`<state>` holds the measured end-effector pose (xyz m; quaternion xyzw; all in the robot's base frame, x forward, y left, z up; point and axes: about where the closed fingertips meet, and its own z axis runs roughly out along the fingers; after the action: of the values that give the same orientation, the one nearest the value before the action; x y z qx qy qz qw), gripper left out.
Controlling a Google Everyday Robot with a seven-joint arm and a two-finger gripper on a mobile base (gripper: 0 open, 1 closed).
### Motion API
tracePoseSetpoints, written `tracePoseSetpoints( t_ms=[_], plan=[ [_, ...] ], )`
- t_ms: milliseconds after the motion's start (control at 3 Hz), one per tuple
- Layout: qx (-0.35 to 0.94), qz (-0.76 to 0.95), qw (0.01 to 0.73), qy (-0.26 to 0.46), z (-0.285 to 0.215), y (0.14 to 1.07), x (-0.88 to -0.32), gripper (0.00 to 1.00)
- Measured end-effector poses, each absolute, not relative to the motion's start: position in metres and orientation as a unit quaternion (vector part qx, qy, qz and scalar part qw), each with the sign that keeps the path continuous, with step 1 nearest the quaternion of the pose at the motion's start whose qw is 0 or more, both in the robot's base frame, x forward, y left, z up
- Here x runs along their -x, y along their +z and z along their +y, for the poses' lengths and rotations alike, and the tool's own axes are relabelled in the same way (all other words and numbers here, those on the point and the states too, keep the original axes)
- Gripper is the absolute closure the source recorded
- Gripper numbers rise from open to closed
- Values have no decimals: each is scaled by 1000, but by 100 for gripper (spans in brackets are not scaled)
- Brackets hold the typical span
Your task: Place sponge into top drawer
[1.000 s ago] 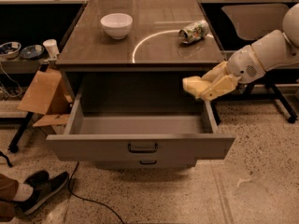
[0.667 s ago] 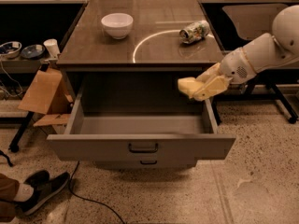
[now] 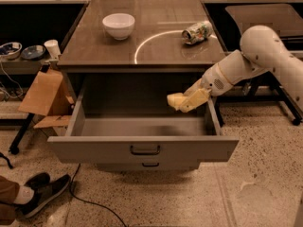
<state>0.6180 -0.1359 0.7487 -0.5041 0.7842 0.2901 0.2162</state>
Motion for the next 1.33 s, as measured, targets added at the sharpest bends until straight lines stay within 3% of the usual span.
tracePoseSetpoints(
  t_ms=[333,1333],
  plan=[
    [492,798,186,294,-128,723,-622,83],
    [470,811,173,302,-114,697,-625,13]
  ],
)
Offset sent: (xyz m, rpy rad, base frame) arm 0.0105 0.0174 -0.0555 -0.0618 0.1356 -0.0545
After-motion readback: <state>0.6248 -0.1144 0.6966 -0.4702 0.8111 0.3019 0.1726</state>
